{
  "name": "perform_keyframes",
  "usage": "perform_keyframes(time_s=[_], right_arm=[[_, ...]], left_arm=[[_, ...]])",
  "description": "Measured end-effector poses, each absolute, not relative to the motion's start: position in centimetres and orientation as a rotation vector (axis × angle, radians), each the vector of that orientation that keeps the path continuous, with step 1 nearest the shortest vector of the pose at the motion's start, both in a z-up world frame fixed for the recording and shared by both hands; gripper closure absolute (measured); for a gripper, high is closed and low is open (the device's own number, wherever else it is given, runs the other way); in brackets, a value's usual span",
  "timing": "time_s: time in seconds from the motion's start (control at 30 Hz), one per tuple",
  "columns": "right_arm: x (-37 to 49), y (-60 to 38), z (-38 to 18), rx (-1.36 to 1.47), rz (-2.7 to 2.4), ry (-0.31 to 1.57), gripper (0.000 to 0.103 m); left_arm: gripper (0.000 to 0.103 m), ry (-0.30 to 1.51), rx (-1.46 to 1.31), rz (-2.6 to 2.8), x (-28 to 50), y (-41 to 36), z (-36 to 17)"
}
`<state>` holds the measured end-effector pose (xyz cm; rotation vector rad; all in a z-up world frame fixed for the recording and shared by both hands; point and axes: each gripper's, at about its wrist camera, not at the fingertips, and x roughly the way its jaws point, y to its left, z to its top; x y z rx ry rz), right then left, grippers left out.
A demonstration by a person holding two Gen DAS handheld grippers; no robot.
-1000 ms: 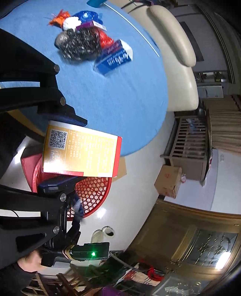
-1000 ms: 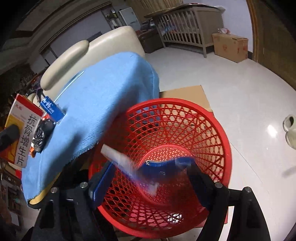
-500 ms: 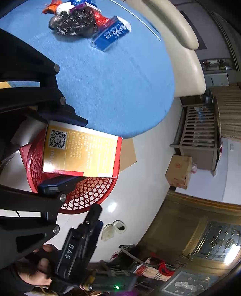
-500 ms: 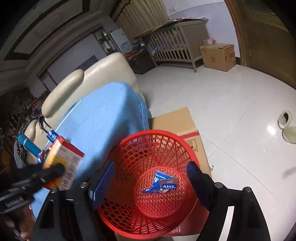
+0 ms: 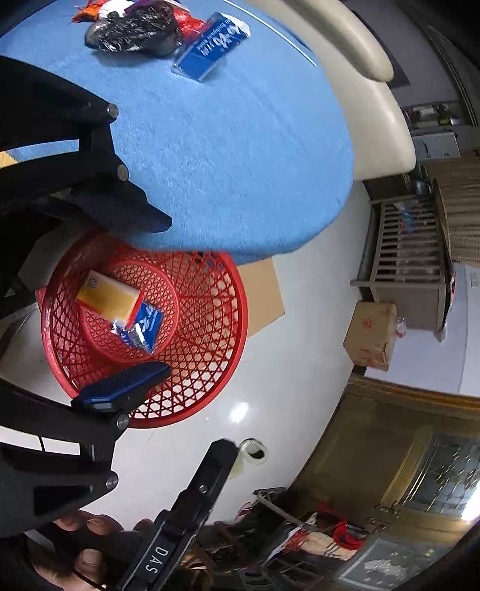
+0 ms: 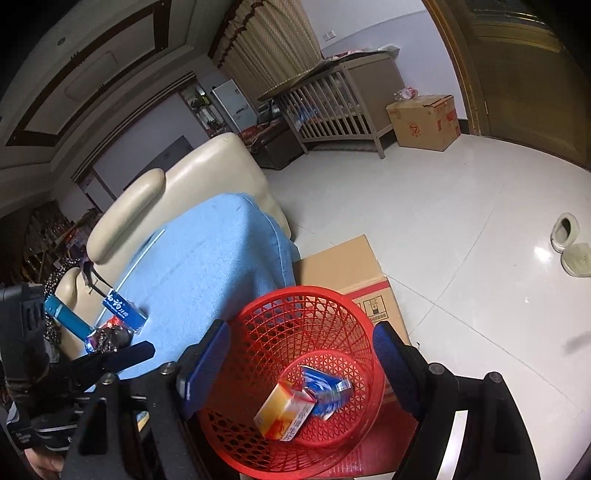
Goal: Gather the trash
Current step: 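Carry both boxes to the red basket and open both grippers to drop them, then grasp the orange bag with the left gripper while the right grasps the black bag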
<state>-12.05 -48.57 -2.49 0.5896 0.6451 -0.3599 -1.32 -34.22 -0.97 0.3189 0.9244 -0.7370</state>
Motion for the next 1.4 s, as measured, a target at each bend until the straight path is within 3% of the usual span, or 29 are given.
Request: perform_keyframes(time_s=[0.37, 1.4], right_arm=[[-10.0, -45.5, -2.5, 0.569, -0.275, 0.678, 0.021], [1.9, -25.6, -3.1, 0.33, 0.141, 0.897, 0.021]], left_arm=[[0.027, 0.915, 0.174, -0.61, 0.5, -26.9, 0.4], [0.027, 0.904, -0.102, 0.017, 2.9, -1.4, -3.2]])
